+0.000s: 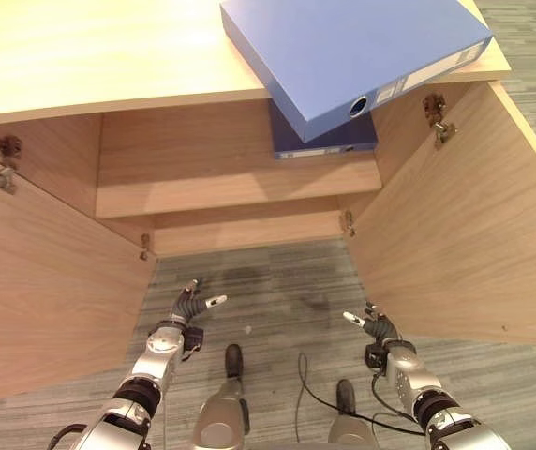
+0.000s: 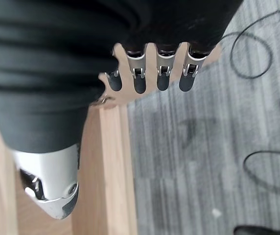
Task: Put the empty folder in the office cabinet
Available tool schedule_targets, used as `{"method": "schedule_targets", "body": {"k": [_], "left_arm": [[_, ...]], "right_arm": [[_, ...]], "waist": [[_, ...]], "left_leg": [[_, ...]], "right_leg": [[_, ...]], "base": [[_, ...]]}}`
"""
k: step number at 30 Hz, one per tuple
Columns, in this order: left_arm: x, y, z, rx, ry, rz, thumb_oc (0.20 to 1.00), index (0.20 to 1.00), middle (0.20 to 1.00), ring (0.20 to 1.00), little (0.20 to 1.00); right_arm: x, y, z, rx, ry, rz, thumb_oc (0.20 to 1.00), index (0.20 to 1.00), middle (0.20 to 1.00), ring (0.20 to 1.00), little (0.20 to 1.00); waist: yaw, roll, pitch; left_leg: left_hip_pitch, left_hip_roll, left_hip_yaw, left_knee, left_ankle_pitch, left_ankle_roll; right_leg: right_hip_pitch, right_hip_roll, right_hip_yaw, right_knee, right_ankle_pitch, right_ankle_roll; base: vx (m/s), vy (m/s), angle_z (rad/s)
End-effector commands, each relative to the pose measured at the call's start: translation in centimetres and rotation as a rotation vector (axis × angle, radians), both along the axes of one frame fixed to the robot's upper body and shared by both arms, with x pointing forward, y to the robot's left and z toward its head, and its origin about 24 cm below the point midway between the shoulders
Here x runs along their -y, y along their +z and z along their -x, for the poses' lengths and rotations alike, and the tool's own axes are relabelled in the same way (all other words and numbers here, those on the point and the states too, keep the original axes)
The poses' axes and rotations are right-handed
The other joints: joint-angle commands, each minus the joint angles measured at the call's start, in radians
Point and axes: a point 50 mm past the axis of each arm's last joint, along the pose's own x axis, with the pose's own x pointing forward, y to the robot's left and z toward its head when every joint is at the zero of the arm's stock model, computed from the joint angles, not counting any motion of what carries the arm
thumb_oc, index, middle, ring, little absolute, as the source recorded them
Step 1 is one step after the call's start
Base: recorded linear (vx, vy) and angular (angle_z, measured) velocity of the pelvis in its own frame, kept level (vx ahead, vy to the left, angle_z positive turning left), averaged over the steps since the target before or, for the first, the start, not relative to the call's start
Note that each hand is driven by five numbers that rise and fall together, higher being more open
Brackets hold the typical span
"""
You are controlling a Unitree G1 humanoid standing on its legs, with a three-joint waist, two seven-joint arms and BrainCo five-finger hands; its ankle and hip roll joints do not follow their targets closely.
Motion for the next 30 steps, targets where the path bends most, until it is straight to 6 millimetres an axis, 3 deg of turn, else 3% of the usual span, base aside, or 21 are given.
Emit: {"method": "schedule_targets", "body": {"k": [1, 4, 6, 8, 9, 13, 18, 30], "left_arm": [[0.1, 0.8, -0.5, 0.058, -0.001, 0.019, 1.000, 1.000, 1.000, 1.000, 1.000], [0.5, 0.5, -0.5, 0.040, -0.022, 0.005, 1.000, 1.000, 1.000, 1.000, 1.000], [0.4, 0.7, -0.7, 0.045, -0.023, 0.001, 1.000, 1.000, 1.000, 1.000, 1.000], [0.6, 0.7, -0.8, 0.040, -0.036, -0.007, 1.000, 1.000, 1.000, 1.000, 1.000], [0.2, 0.3, -0.5, 0.010, -0.043, -0.058, 1.000, 1.000, 1.000, 1.000, 1.000], [1.7, -0.1, -0.4, 0.007, -0.073, -0.006, 1.000, 1.000, 1.000, 1.000, 1.000], [2.1, -0.9, 0.3, -0.018, -0.070, 0.007, 1.000, 1.000, 1.000, 1.000, 1.000], [2.2, -2.3, 1.6, -0.076, -0.055, 0.016, 1.000, 1.000, 1.000, 1.000, 1.000]], "right_arm": [[0.7, 1.0, -0.7, 0.060, -0.018, 0.007, 1.000, 1.000, 1.000, 1.000, 1.000], [1.2, 0.5, 0.0, 0.040, -0.044, -0.002, 1.000, 1.000, 1.000, 1.000, 1.000], [1.1, 0.4, 0.0, 0.039, -0.048, -0.005, 1.000, 1.000, 1.000, 1.000, 1.000], [1.2, 0.4, 0.1, 0.037, -0.051, -0.008, 1.000, 1.000, 1.000, 1.000, 1.000], [2.0, 0.0, 0.7, 0.010, -0.062, 0.015, 1.000, 1.000, 1.000, 1.000, 1.000], [2.5, -0.4, 1.3, -0.006, -0.093, -0.003, 1.000, 1.000, 1.000, 1.000, 1.000], [3.1, -0.7, 2.1, -0.022, -0.103, 0.013, 1.000, 1.000, 1.000, 1.000, 1.000], [3.3, -1.9, 3.7, -0.090, -0.105, 0.019, 1.000, 1.000, 1.000, 1.000, 1.000]], "waist": [[0.021, 0.031, -0.011], [-0.004, 0.020, -0.017], [-0.007, 0.032, -0.014], [-0.030, 0.044, 0.002], [-0.062, 0.055, 0.010], [-0.071, 0.063, 0.007], [-0.071, 0.074, -0.016], [-0.072, 0.082, -0.037]], "left_leg": [[-0.092, 0.128, -0.014, 0.092, -0.022, -0.079], [-0.065, 0.069, -0.017, 0.078, -0.045, -0.048], [-0.033, 0.056, -0.013, 0.061, -0.059, -0.040], [0.025, 0.029, -0.025, 0.044, -0.088, -0.029], [0.065, 0.010, -0.039, 0.031, -0.119, -0.019], [0.089, -0.029, -0.079, 0.025, -0.107, -0.019], [0.131, -0.028, -0.089, -0.026, -0.094, -0.031], [0.168, -0.010, -0.097, -0.033, -0.100, -0.052]], "right_leg": [[0.075, -0.011, -0.017, 0.161, 0.075, 0.026], [0.075, 0.085, 0.063, 0.165, -0.008, 0.019], [0.040, 0.144, 0.042, 0.136, -0.101, -0.016], [-0.039, 0.197, 0.027, 0.116, -0.123, -0.045], [-0.083, 0.230, 0.038, 0.111, -0.128, -0.057], [-0.016, 0.238, 0.047, 0.013, -0.092, -0.080], [0.042, 0.239, 0.003, -0.036, -0.095, -0.075], [0.101, 0.247, -0.025, -0.044, -0.116, -0.077]], "base": [[0.03, 0.260, -0.07], [0.08, 0.251, 0.04], [0.14, 0.140, 0.05], [0.19, 0.118, 0.02], [0.23, 0.114, 0.12], [0.12, 0.009, 0.69], [0.08, -0.046, 0.17], [0.03, -0.028, 0.05]]}}
